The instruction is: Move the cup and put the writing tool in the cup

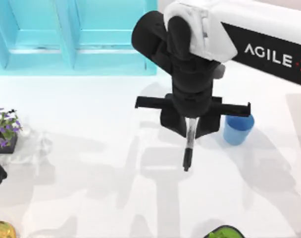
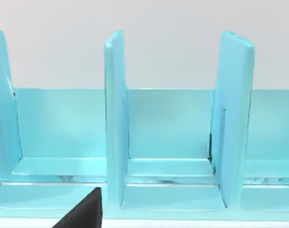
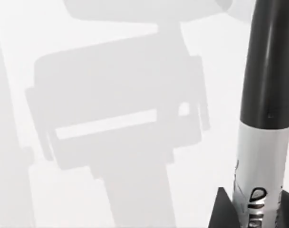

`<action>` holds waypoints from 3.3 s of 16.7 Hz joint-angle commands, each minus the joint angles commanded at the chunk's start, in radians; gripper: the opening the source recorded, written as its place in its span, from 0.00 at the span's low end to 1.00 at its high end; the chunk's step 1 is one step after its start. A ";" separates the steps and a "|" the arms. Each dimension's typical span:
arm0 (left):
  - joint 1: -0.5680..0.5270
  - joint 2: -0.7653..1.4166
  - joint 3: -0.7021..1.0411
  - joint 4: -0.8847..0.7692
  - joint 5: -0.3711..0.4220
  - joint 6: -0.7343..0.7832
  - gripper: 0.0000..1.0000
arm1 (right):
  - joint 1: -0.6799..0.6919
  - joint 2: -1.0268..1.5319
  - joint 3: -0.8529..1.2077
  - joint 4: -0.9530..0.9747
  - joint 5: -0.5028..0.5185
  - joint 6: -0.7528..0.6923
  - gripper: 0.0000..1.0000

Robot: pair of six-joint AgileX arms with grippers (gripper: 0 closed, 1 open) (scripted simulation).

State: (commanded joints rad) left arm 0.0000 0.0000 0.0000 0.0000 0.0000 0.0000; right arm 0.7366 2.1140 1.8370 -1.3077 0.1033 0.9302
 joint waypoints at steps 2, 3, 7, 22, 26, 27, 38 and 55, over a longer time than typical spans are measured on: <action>0.000 0.000 0.000 0.000 0.000 0.000 1.00 | 0.012 -0.022 -0.022 0.072 0.051 -0.032 0.00; 0.000 0.000 0.000 0.000 0.000 0.000 1.00 | 0.019 -0.035 -0.040 0.124 0.085 -0.054 0.00; 0.000 0.000 0.000 0.000 0.000 0.000 1.00 | 0.048 -0.087 -0.170 0.433 0.266 -0.179 0.00; 0.000 0.000 0.000 0.000 0.000 0.000 1.00 | 0.136 -0.350 -1.098 2.098 1.022 -0.898 0.00; 0.000 0.000 0.000 0.000 0.000 0.000 1.00 | 0.176 -0.477 -1.221 2.342 1.106 -1.003 0.00; 0.000 0.000 0.000 0.000 0.000 0.000 1.00 | 0.185 -0.502 -1.237 2.379 1.117 -1.017 0.00; 0.000 0.000 0.000 0.000 0.000 0.000 1.00 | 0.141 -0.490 -1.237 2.446 1.077 -1.019 0.00; 0.000 0.000 0.000 0.000 0.000 0.000 1.00 | 0.065 -0.422 -1.217 2.473 0.999 -1.000 0.68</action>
State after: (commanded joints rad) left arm 0.0000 0.0000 0.0000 0.0000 0.0000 0.0000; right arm 0.8011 1.6916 0.6200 1.1650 1.1021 -0.0696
